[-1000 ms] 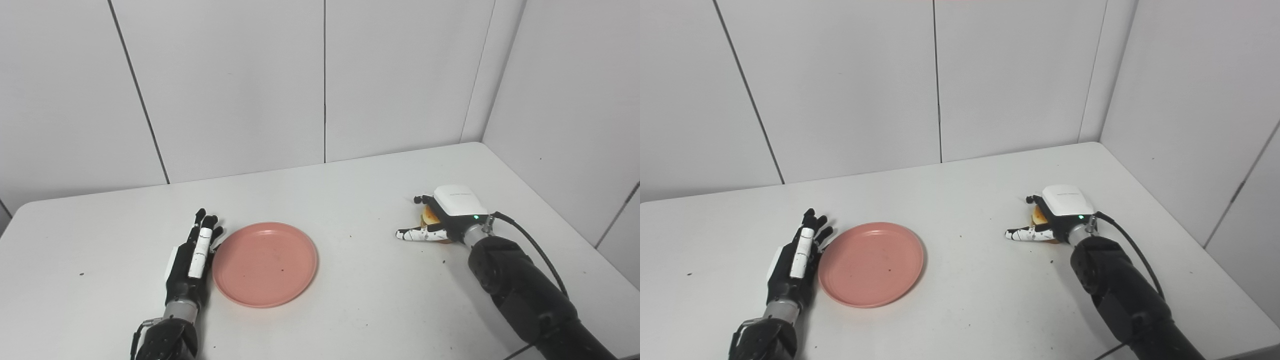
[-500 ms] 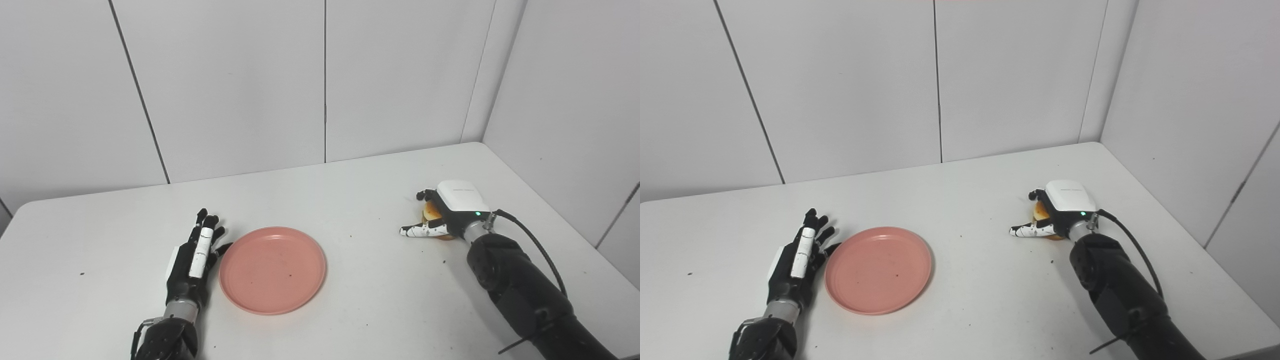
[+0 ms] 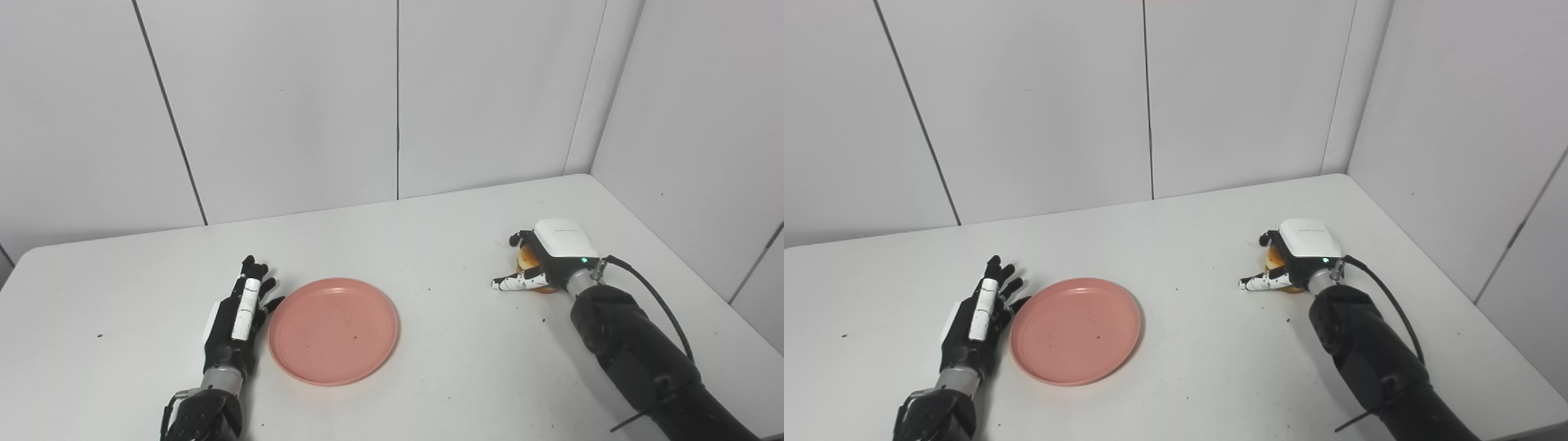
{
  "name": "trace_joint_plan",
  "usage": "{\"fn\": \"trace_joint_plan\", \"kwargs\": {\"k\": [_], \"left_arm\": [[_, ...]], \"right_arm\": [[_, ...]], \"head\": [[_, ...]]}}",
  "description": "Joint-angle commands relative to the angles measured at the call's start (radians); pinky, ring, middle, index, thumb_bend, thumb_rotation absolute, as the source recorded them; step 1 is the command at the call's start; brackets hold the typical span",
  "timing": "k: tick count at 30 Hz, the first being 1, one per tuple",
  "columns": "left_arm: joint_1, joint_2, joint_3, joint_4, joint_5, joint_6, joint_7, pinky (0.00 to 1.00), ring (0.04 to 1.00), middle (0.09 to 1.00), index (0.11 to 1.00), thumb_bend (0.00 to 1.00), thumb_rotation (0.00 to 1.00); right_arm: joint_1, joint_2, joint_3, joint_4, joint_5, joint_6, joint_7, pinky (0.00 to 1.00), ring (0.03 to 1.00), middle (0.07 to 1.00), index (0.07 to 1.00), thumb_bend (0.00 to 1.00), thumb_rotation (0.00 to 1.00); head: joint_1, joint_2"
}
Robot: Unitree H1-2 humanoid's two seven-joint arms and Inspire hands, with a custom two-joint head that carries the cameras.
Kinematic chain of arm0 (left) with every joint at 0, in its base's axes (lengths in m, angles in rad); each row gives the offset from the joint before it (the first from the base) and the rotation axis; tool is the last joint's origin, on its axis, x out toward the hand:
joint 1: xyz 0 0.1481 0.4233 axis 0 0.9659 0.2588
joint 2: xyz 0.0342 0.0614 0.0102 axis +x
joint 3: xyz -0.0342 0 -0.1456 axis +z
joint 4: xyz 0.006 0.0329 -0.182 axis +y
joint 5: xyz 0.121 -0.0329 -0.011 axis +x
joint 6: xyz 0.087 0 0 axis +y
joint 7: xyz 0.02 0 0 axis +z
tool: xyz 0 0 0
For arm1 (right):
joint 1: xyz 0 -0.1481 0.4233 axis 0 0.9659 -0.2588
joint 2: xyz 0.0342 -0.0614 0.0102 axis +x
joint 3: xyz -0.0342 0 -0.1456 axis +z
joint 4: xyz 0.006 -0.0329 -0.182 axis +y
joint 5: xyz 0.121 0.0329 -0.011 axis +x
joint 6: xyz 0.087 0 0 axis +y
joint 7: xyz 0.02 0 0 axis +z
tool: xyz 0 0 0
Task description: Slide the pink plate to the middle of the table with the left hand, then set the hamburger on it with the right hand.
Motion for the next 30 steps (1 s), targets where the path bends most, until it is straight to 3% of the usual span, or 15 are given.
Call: {"fn": "trace_joint_plan", "kwargs": {"k": [1, 2, 7, 10, 16, 22, 30], "left_arm": [[-0.015, -0.002, 0.002, 0.004, -0.011, 0.023, -0.006, 0.67, 0.926, 0.962, 1.0, 0.85, 0.83], [-0.014, -0.001, -0.001, 0.003, -0.005, 0.022, -0.004, 0.68, 0.927, 0.963, 1.0, 0.85, 0.83], [-0.01, 0.003, -0.01, -0.003, 0.008, 0.026, -0.005, 0.9, 0.937, 0.967, 1.0, 0.85, 0.87], [-0.009, 0.0, -0.008, -0.003, 0.004, 0.028, -0.002, 0.8, 0.93, 0.963, 1.0, 0.85, 0.86], [-0.009, -0.001, -0.014, 0.0, 0.015, 0.022, 0.003, 0.82, 0.923, 0.956, 1.0, 0.86, 0.87], [-0.008, -0.009, -0.017, -0.007, 0.018, 0.027, 0.012, 0.79, 0.921, 0.955, 1.0, 0.85, 0.87], [-0.007, -0.01, -0.018, -0.004, 0.02, 0.017, 0.018, 0.9, 0.927, 0.961, 1.0, 0.86, 0.88]], "right_arm": [[-0.035, -0.038, -0.014, -0.056, -0.009, 0.011, -0.018, 0.54, 0.616, 0.667, 0.662, 0.71, 0.5], [-0.035, -0.04, -0.017, -0.077, -0.01, 0.009, -0.018, 0.52, 0.605, 0.656, 0.649, 0.71, 0.5], [-0.043, -0.05, -0.027, -0.168, -0.01, -0.022, -0.032, 0.42, 0.5, 0.553, 0.602, 0.7, 0.47], [-0.053, -0.057, -0.025, -0.224, -0.025, -0.029, -0.034, 0.4, 0.48, 0.535, 0.588, 0.7, 0.47], [-0.075, -0.052, -0.033, -0.301, -0.024, -0.038, -0.021, 0.3, 0.362, 0.422, 0.491, 0.67, 0.47], [-0.098, -0.057, -0.022, -0.326, -0.048, -0.05, -0.008, 0.29, 0.355, 0.413, 0.483, 0.68, 0.47], [-0.102, -0.055, -0.026, -0.334, -0.043, -0.039, 0.024, 0.3, 0.369, 0.431, 0.506, 0.68, 0.47]], "head": [[0.001, 0.001], [0.001, 0.001], [0.002, 0.003], [0.002, 0.003], [0.003, 0.003], [0.009, 0.003], [0.014, 0.001]]}}
